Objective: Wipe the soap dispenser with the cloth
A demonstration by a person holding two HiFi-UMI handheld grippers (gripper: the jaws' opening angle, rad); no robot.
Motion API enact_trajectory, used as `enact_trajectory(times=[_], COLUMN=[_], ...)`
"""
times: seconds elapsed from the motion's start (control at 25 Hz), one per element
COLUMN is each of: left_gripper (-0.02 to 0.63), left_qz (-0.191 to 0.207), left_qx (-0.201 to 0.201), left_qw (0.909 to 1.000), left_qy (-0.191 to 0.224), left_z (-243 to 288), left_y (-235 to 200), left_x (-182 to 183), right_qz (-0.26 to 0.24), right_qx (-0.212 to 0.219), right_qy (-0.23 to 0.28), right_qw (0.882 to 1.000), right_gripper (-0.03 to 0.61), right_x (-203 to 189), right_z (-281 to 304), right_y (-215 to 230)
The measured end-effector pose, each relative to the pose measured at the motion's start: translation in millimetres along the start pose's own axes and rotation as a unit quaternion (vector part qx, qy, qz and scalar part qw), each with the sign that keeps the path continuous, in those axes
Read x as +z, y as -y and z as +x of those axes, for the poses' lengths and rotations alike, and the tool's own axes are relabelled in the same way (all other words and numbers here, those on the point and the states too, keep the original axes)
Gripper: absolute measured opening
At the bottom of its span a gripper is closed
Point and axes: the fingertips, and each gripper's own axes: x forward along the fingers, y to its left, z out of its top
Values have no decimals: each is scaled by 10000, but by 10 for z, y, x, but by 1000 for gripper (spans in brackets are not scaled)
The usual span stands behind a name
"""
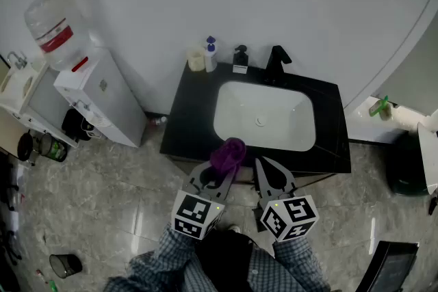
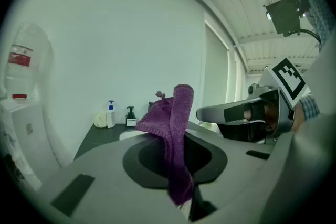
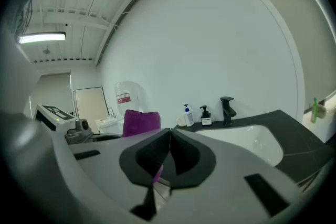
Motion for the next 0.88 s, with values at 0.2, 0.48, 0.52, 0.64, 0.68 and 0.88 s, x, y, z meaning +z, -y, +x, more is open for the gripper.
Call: enact_trajectory(times=[0.2, 0.48, 0.52, 0.64, 0.68, 0.88], left_gripper=[57, 57, 57, 57, 57, 57], left_qz=[13, 12, 16, 12, 9, -17], left_qx=[-3, -13, -12, 8, 14, 45], left_qw=[10000, 10000, 10000, 10000, 10000, 10000], left_qy=[42, 40, 51, 56, 52, 38], left_z=[2, -5, -3, 3, 6, 17], left_y=[4, -7, -7, -17, -18, -21], left_x=[26, 24, 33, 40, 43, 33], right_qz=[-13, -1, 1, 22, 34, 60], right_qx=[5, 16, 18, 21, 19, 43], right_qy=[2, -4, -5, -3, -3, -14], right_qw=[10000, 10000, 10000, 10000, 10000, 10000], right_gripper=[18, 18, 18, 18, 18, 18], right_x=[3, -2, -6, -6, -5, -7], right_z=[1, 17, 19, 25, 25, 39], right_y=[-5, -19, -18, -12, -5, 9])
